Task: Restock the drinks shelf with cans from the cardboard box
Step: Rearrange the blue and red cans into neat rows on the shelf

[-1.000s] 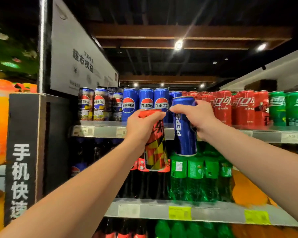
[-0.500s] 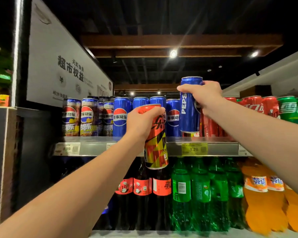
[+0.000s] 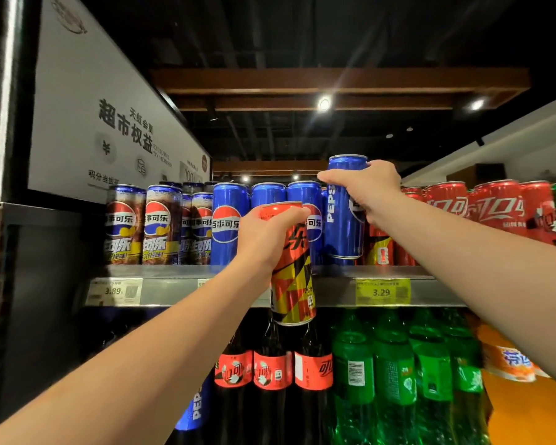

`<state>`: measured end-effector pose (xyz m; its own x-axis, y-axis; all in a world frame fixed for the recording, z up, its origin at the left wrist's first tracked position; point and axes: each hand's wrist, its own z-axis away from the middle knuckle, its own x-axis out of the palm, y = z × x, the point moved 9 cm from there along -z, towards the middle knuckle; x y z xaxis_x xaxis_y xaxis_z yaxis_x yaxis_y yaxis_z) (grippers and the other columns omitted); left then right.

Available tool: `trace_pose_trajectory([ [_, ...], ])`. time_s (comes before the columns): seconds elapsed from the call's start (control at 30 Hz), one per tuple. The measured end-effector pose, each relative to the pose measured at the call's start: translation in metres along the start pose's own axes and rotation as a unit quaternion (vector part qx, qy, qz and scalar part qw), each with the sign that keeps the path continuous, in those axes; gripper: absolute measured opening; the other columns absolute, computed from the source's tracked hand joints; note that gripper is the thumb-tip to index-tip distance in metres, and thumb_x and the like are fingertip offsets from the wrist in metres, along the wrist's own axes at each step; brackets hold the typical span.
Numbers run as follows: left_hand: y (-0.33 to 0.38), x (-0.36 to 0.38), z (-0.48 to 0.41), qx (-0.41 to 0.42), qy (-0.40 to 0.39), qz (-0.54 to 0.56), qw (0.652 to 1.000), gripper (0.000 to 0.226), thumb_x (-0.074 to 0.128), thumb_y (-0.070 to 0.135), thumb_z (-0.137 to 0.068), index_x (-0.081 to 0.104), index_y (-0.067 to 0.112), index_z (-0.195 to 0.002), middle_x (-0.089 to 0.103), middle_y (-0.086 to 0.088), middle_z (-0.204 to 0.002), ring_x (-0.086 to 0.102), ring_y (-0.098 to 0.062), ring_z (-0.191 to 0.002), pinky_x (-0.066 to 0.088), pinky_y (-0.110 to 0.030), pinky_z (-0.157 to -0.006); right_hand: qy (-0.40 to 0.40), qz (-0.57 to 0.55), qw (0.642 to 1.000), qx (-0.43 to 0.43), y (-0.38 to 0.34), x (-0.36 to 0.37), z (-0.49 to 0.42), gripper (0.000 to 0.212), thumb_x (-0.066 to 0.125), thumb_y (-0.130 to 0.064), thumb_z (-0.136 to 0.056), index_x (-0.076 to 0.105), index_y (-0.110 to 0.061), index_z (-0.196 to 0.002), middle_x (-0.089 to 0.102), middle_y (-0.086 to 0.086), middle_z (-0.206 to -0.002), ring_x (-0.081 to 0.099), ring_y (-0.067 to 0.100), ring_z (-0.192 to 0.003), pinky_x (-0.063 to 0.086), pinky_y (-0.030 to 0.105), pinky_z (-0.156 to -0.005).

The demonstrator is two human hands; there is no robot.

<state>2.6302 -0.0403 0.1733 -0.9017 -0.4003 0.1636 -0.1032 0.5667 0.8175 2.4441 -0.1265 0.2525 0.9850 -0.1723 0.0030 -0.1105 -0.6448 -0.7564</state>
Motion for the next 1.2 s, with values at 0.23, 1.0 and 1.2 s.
trace_pose_trajectory([
  [0.23,-0.008,-0.001,-0.005,-0.001,-0.011,0.008,1.0,0.048,0.079,0.034,-0.069,0.058,0.02,-0.11,0.069,0.0,-0.098,0.068,-0.017,-0.086,0.056,-0.034,-0.068,0.001,0.024,1.0,0.017,0.012,0.006,0.003,0.077,0.086,-0.047,-0.058,0.052,-0.013,-0.119,0.066,0.005,-0.106,0.068,0.021,-0.09,0.058,0.042,-0.079],
  [1.0,-0.02,0.004,-0.009,-0.003,-0.035,0.015,0.999,0.042,0.079,0.036,-0.067,0.061,0.022,-0.102,0.071,0.001,-0.091,0.07,-0.015,-0.08,0.056,-0.032,-0.065,0.04,0.062,0.995,0.06,0.04,0.01,0.002,0.079,0.076,-0.064,-0.062,0.05,-0.013,-0.115,0.066,0.004,-0.101,0.067,0.02,-0.086,0.058,0.041,-0.077],
  [1.2,-0.019,0.003,-0.011,-0.002,-0.034,0.018,0.999,0.04,0.078,0.035,-0.068,0.06,0.023,-0.101,0.07,0.002,-0.091,0.069,-0.014,-0.08,0.053,-0.028,-0.06,0.027,0.042,0.996,0.072,0.04,0.018,0.004,0.08,0.072,-0.065,-0.066,0.048,-0.012,-0.121,0.065,0.005,-0.109,0.067,0.022,-0.092,0.057,0.04,-0.078],
])
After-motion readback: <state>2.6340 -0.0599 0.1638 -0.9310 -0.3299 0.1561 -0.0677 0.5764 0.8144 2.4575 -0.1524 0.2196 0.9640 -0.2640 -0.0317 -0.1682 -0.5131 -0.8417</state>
